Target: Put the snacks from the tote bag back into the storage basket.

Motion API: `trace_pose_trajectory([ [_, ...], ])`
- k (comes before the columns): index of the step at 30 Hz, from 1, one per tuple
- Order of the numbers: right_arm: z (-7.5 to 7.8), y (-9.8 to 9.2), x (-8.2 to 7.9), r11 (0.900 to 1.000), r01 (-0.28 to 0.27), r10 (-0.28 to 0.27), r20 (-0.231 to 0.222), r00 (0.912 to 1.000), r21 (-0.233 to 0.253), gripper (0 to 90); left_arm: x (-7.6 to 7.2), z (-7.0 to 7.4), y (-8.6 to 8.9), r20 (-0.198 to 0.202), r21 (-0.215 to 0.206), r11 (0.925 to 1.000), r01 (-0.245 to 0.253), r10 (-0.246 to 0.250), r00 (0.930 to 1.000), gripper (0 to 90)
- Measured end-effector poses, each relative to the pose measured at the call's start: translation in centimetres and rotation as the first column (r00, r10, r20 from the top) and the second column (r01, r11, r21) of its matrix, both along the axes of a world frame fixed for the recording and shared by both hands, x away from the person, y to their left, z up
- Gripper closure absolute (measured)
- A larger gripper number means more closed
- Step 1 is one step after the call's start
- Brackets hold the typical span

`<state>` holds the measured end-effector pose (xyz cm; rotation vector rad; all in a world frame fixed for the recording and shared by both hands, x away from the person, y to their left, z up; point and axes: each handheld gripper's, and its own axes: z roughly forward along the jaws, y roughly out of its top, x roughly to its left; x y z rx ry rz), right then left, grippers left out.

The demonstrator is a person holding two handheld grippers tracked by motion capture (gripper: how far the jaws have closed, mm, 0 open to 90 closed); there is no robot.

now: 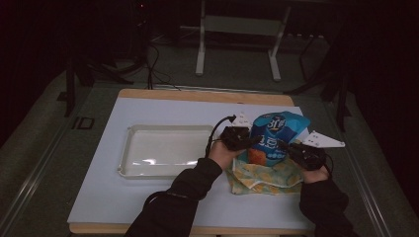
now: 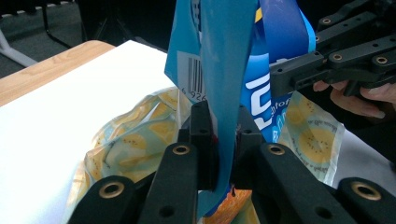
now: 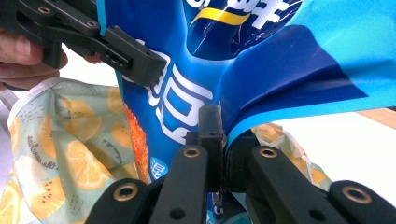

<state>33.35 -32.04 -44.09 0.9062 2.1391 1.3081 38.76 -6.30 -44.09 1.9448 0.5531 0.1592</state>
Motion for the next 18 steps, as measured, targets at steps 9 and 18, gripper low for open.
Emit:
trace_pose_trajectory([
  [9, 1.2, -0.2, -0.2, 1.000, 0.006, -0.006, 0.014, 0.9999, 0.021, 88.7, -0.1, 1.5, -0.1, 0.016, -0.004, 1.0000, 0.005, -0.005, 0.9999, 86.5],
  [18, 3.0, -0.3, -0.4, 0.999, 0.019, -0.020, 0.040, 0.9990, 0.035, 88.9, 0.0, 3.7, -0.2, 0.025, -0.014, 0.9998, 0.010, -0.010, 0.9996, 87.5],
])
